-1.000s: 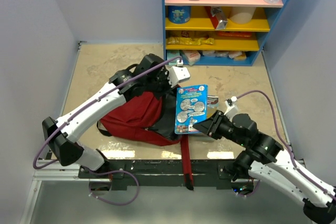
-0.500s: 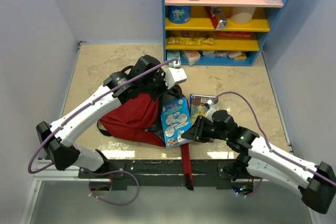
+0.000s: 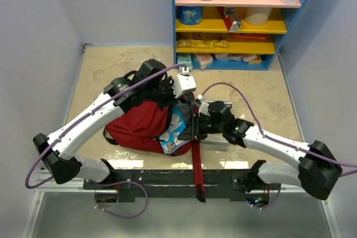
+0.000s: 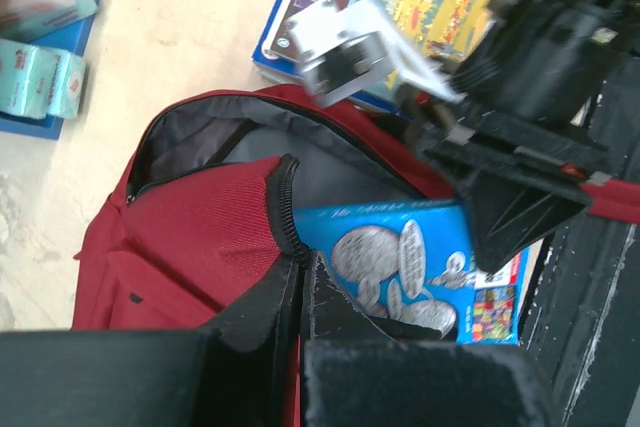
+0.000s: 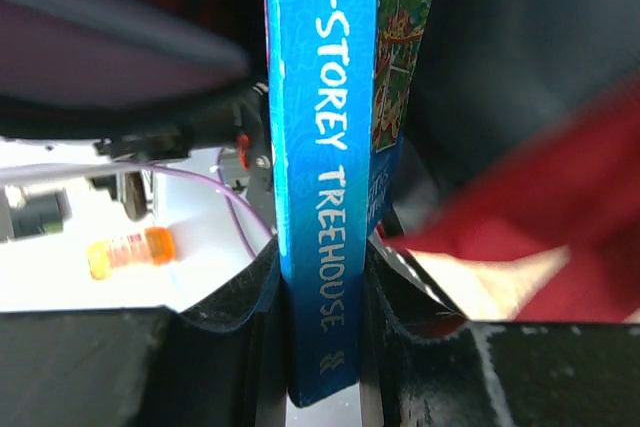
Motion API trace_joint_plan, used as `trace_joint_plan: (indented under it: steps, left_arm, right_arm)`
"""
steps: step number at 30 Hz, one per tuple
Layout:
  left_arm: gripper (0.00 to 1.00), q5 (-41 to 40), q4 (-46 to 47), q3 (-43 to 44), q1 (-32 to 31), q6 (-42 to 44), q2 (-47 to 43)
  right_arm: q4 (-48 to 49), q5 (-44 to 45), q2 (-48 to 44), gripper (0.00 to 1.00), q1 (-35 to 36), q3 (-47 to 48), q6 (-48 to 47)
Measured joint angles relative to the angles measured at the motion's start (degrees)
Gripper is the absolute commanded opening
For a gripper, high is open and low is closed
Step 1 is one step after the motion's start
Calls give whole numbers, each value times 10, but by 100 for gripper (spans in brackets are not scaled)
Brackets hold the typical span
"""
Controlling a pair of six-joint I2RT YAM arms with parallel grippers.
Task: Pack the student bag
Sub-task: Place the book in the student bag.
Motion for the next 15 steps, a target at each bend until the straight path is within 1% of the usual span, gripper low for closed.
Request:
trace_joint_plan:
  steps: [5,8,13,15]
  left_arm:
    - [0,23,-1,-9,0,3,-6]
    - [0,28,0,-9,1,4,-7]
    - [0,28,1,-10,7,9,-8]
    - [0,28,0,-10,8,13,-8]
  right_arm:
    - [3,-49,61,0,-16,75,-62]
    - [-2,-85,92,0,-39,113,-93]
    - [-2,-137,167,0,-89,178,-118]
    - [18,-149,200,0,-97,196,-116]
